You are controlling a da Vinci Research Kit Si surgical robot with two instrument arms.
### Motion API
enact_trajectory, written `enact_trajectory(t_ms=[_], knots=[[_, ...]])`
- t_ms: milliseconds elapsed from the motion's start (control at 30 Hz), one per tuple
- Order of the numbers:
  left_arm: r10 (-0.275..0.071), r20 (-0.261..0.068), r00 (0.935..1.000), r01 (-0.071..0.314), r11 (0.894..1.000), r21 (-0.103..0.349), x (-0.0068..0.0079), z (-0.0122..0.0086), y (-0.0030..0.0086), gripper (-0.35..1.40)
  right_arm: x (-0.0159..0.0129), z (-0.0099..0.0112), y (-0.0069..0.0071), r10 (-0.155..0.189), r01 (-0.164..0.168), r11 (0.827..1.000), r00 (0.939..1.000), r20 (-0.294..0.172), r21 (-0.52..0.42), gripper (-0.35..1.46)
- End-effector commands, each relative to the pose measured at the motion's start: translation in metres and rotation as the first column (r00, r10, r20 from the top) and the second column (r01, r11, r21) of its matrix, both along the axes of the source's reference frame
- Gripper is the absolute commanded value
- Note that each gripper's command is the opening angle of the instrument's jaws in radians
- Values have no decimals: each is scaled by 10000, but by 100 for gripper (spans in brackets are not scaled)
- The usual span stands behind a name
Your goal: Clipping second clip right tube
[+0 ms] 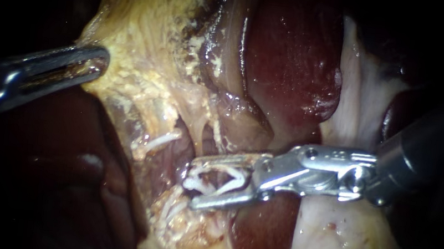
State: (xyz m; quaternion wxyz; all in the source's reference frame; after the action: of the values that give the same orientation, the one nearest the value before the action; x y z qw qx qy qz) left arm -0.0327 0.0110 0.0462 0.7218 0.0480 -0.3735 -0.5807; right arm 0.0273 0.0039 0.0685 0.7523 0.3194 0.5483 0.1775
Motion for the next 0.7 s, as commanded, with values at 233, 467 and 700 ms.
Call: enact_trajectory(t_ms=[233, 467, 700], knots=[[-2, -3, 10000, 2, 10000, 0, 0, 0, 0, -35, -18, -4, 9, 164, -164, 9999, 9998, 121, 41, 46], [-3, -4, 10000, 3, 10000, 0, 0, 0, 0, -35, -11, 12, 4, 205, -204, 9997, 9997, 147, -93, 45], [-12, -10, 10000, 12, 10000, 0, 0, -2, -1, -35, 3, 43, -8, 290, -297, 9994, 9988, 401, 160, 46]])
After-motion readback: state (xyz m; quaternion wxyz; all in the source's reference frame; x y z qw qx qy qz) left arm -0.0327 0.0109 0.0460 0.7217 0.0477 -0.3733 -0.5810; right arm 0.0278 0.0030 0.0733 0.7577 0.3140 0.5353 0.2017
